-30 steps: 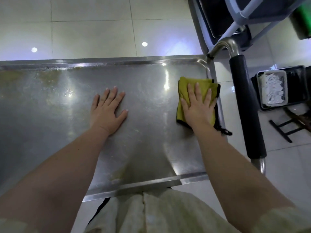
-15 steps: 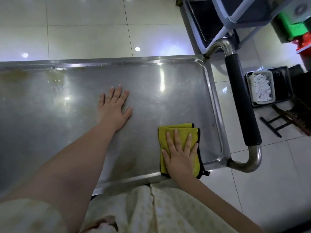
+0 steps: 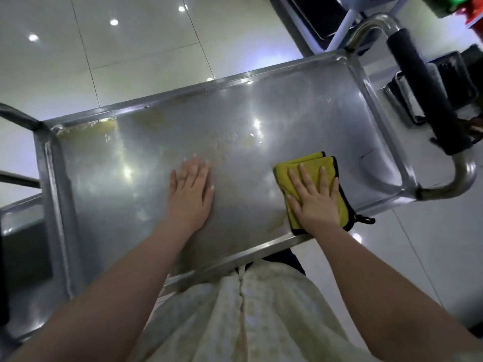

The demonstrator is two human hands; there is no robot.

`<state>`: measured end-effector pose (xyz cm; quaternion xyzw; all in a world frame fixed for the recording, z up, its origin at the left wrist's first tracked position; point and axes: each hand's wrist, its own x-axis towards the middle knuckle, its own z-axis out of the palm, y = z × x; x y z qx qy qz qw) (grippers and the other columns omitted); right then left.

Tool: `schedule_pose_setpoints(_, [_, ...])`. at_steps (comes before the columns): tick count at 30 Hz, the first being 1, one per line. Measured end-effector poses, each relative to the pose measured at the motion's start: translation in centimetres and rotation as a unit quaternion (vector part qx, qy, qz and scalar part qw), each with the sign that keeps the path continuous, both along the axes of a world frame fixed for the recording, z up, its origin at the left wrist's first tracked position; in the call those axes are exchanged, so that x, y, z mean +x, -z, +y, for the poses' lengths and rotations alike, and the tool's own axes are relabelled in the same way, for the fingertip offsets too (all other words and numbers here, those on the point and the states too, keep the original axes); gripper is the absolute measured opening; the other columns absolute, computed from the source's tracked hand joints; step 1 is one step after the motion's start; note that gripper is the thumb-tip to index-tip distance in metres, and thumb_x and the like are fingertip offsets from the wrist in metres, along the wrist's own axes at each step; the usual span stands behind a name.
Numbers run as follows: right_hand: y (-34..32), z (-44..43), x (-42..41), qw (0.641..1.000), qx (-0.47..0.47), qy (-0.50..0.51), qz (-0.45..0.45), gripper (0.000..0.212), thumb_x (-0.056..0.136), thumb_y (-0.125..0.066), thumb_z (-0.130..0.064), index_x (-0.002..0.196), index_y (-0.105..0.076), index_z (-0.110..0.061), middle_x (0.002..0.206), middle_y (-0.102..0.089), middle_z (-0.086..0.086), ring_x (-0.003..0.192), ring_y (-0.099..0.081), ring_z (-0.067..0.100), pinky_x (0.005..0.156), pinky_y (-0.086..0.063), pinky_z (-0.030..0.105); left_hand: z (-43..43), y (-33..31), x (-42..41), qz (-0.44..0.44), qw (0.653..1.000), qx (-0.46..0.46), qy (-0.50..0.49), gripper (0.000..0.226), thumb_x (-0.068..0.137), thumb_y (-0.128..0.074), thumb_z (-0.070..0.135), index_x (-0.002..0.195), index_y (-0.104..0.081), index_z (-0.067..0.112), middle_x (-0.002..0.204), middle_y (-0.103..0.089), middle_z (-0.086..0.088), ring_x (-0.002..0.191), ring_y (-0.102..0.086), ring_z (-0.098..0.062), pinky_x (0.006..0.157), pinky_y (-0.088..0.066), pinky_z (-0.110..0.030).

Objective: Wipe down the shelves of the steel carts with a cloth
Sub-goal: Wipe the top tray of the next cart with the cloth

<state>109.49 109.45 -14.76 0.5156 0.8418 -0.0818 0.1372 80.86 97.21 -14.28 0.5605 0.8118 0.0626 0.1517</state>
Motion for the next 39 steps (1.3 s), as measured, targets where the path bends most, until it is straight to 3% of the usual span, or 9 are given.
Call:
schedule_pose_setpoints(4, [-0.3, -0.2, -0.3, 1.0, -0.006, 0.008, -0.008, 0.06, 0.09, 0.001, -0.066, 0.145, 0.021, -0.05, 0.16, 0.017, -0.017, 0.148, 0.015, 0.033, 0.116, 0.01, 0.058, -4.5, 0.9, -1.1, 0.024, 0.998, -0.04, -0.039, 0.066, 0.096, -0.013, 0.05, 0.156, -0.003, 0.024, 0.163, 0.006, 0.0, 0.143, 0.02, -0.011, 0.117, 0.018, -0.039])
schedule_pose_setpoints(13, [-0.9, -5.3, -6.2, 0.994, -0.041, 0.102, 0.02, 0.059, 0.097, -0.007, -0.059, 0.146, 0.023, -0.045, 0.158, 0.023, -0.013, 0.145, 0.02, 0.039, 0.112, 0.008, 0.066, -5.9, 1.7, -1.6, 0.046, 0.997, -0.03, -0.059, 0.063, 0.099, -0.016, 0.053, 0.156, -0.003, 0.028, 0.163, 0.003, 0.002, 0.15, 0.006, -0.017, 0.119, 0.012, -0.041])
schedule_pose_setpoints(16, [-0.8, -10.3, -10.4, 0.997, -0.063, 0.017, 0.033, 0.06, 0.098, -0.006, -0.058, 0.145, 0.028, -0.042, 0.156, 0.028, -0.012, 0.143, 0.023, 0.043, 0.11, 0.011, 0.068, -6.0, 1.8, -1.6, 0.027, 0.997, -0.012, -0.069, 0.062, 0.098, -0.014, 0.049, 0.156, -0.009, 0.026, 0.163, -0.003, 0.002, 0.15, 0.001, -0.016, 0.12, 0.007, -0.042])
schedule_pose_setpoints(20, [-1.1, -13.8, -12.9, 0.986, -0.086, -0.13, 0.057, 0.059, 0.097, -0.009, -0.061, 0.15, 0.012, -0.044, 0.162, 0.008, -0.012, 0.145, 0.018, 0.042, 0.109, 0.013, 0.069, -6.1, 2.1, -1.8, 0.011, 0.997, 0.02, -0.077, 0.063, 0.096, -0.013, 0.041, 0.155, -0.019, 0.019, 0.162, -0.015, 0.0, 0.15, -0.009, -0.017, 0.121, 0.001, -0.045])
schedule_pose_setpoints(23, [-1.3, -11.7, -11.6, 0.982, -0.085, -0.164, 0.034, 0.057, 0.097, -0.006, -0.063, 0.145, 0.021, -0.049, 0.158, 0.02, -0.018, 0.145, 0.024, 0.035, 0.111, 0.016, 0.064, -6.1, 2.0, -1.7, 0.008, 0.997, 0.02, -0.079, 0.062, 0.096, -0.014, 0.04, 0.155, -0.019, 0.021, 0.162, -0.014, 0.001, 0.15, -0.007, -0.016, 0.121, 0.004, -0.043])
schedule_pose_setpoints(29, [-1.6, -2.4, -2.5, 0.997, -0.057, 0.059, 0.006, 0.059, 0.097, -0.016, -0.063, 0.147, 0.012, -0.051, 0.158, 0.015, -0.02, 0.149, 0.012, 0.031, 0.116, 0.006, 0.061, -6.0, 2.3, -1.4, 0.004, 0.997, 0.014, -0.074, 0.059, 0.099, -0.013, 0.042, 0.156, -0.012, 0.024, 0.163, -0.006, 0.004, 0.15, 0.001, -0.013, 0.12, 0.008, -0.041])
schedule_pose_setpoints(34, [-1.8, 2.4, -1.4, 0.963, -0.079, 0.259, 0.008, 0.061, 0.098, -0.016, -0.062, 0.15, 0.011, -0.048, 0.161, 0.016, -0.014, 0.147, 0.016, 0.037, 0.112, 0.005, 0.068, -5.8, 2.5, -1.5, -0.001, 0.997, 0.017, -0.078, 0.058, 0.1, -0.019, 0.039, 0.155, -0.017, 0.023, 0.163, -0.011, 0.004, 0.15, -0.003, -0.013, 0.12, 0.007, -0.041])
schedule_pose_setpoints(36, [-1.6, 1.7, -4.4, 0.965, -0.074, 0.251, 0.008, 0.06, 0.098, -0.014, -0.061, 0.15, 0.011, -0.046, 0.161, 0.016, -0.014, 0.146, 0.015, 0.039, 0.109, 0.006, 0.071, -5.9, 2.5, -1.7, -0.005, 0.996, 0.014, -0.085, 0.058, 0.1, -0.02, 0.039, 0.155, -0.016, 0.024, 0.162, -0.011, 0.005, 0.15, -0.003, -0.012, 0.12, 0.007, -0.041])
schedule_pose_setpoints(39, [-1.2, -1.6, -10.2, 0.992, -0.057, 0.114, 0.003, 0.061, 0.098, -0.012, -0.061, 0.149, 0.017, -0.045, 0.158, 0.023, -0.015, 0.146, 0.017, 0.041, 0.109, 0.008, 0.071, -6.3, 2.6, -2.0, 0.006, 0.997, 0.012, -0.08, 0.058, 0.099, -0.017, 0.04, 0.155, -0.016, 0.023, 0.162, -0.012, 0.005, 0.15, -0.005, -0.013, 0.12, 0.007, -0.041])
